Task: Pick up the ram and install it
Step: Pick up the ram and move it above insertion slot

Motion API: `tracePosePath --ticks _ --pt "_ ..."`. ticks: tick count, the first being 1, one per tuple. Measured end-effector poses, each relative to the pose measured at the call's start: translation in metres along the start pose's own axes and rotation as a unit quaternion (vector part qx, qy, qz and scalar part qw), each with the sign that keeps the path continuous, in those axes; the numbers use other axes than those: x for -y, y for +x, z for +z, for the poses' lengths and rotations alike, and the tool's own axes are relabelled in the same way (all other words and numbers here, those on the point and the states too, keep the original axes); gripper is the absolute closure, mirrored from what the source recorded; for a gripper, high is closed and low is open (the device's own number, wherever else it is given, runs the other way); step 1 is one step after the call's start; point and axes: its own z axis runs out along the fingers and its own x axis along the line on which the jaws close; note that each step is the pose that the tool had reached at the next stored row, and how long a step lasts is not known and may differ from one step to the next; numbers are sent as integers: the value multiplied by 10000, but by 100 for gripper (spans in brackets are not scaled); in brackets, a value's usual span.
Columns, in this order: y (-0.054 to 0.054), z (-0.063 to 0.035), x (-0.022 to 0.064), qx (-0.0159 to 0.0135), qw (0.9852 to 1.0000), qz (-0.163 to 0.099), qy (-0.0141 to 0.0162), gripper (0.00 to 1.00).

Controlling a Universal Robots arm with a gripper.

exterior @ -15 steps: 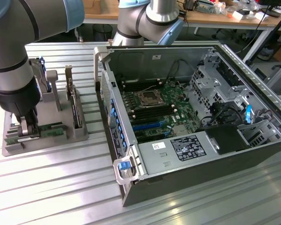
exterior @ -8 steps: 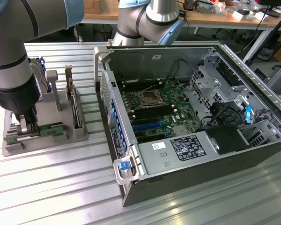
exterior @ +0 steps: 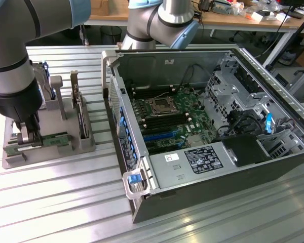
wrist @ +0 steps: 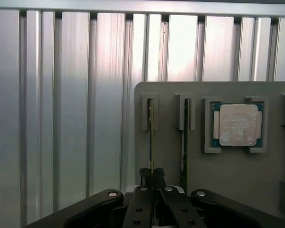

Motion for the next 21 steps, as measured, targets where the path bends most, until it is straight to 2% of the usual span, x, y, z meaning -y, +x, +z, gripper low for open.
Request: tracePosePath --ticks 21 --pt "2 -81 0 0 10000 0 -1 88"
